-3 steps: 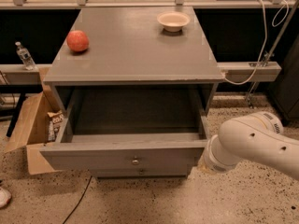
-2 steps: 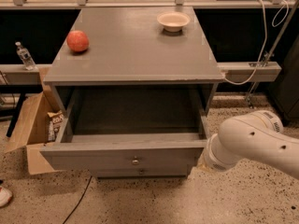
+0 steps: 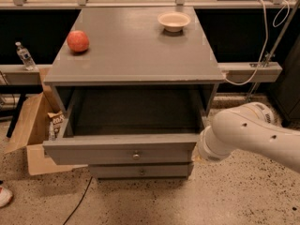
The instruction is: Close top drawer
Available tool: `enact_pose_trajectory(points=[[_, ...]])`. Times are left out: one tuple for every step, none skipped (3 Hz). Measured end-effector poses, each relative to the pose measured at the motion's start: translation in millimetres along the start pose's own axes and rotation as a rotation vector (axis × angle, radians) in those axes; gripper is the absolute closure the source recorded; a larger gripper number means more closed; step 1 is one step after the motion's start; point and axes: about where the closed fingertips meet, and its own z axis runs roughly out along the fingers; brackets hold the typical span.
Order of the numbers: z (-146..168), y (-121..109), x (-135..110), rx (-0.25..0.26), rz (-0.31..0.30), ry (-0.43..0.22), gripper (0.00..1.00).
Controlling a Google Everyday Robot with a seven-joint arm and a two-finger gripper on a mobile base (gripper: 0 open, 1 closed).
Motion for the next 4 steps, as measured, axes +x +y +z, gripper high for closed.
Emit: enact_pose_trajectory(points=[[9,-18,-18,0.011,-0.055,-0.048,1.0],[19,-39,-35,0.028,-0.108,-0.11,1.0],[19,-39,-35,0.028,-0.108,-0.11,1.0],[29,-66,-52,0.061,-0.151,-0.178,1.0]])
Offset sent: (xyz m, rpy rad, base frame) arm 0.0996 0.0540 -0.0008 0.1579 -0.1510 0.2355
